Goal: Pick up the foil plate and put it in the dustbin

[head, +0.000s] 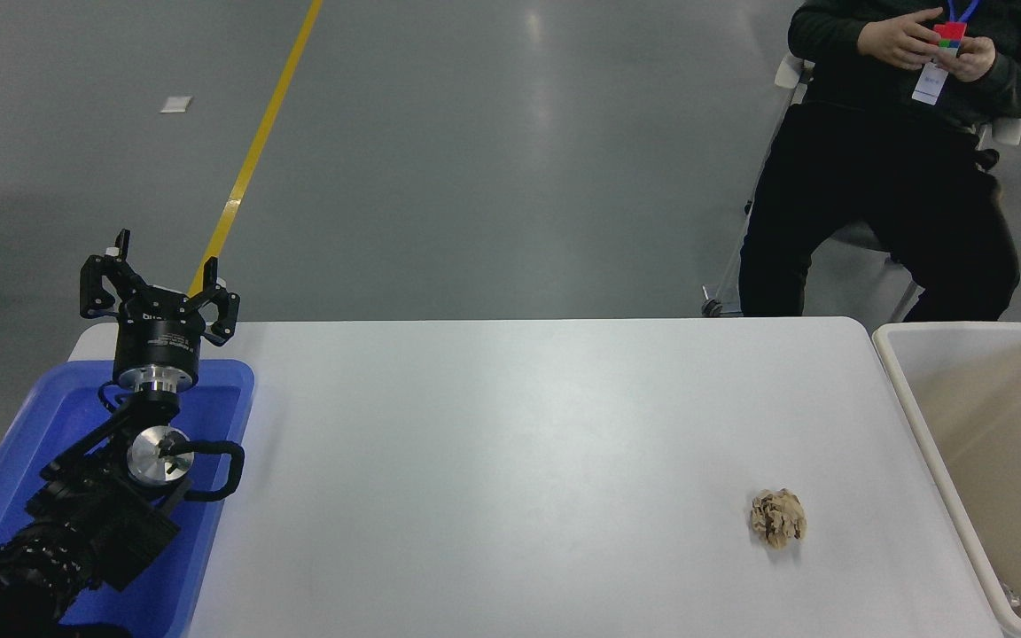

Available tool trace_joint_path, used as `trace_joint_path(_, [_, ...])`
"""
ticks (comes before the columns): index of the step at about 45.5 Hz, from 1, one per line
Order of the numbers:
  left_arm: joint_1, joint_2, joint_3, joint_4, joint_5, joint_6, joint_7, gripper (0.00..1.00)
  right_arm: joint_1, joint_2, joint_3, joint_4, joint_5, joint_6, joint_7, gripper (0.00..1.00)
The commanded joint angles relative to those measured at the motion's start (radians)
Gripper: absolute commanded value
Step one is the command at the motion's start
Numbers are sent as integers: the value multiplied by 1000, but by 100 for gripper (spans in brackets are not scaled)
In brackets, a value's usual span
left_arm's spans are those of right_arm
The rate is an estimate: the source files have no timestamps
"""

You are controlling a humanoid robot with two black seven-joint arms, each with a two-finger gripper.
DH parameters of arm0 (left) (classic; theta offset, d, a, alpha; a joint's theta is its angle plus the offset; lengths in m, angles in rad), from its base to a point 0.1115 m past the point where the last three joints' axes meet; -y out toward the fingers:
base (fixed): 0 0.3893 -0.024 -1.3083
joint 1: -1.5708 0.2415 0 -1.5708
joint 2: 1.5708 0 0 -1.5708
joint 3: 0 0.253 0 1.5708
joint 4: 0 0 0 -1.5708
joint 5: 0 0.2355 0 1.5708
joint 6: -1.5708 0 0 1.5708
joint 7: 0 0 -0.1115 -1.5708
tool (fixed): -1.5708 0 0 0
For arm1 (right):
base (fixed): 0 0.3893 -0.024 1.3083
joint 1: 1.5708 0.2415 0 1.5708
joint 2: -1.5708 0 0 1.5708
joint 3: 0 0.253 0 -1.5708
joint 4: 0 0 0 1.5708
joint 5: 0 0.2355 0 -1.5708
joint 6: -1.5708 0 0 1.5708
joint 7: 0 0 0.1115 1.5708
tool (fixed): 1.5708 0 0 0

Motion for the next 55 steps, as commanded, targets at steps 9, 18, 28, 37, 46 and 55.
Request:
trace_joint_path(9, [0,1,0,0,1,-2,0,99,495,-201,-321,624,-335,16,-7,100])
trace_joint_path(18, [0,1,0,0,1,-2,0,99,739,-115,-626,809,-335,20,2,100])
trace_joint_path(28, [0,1,0,0,1,-2,0,99,846,0,-712,920,-335,23,2,100])
trace_joint_path(37, [0,1,0,0,1,0,0,99,938,63,-771,1046,-334,77,2,100])
trace_joint_path(46, [0,0,0,0,1,0,0,99,994,115,-766,1176,-334,181,4,100])
trace_joint_path(55, [0,1,0,0,1,0,0,99,1070,218,-765,1222,-331,273,7,100])
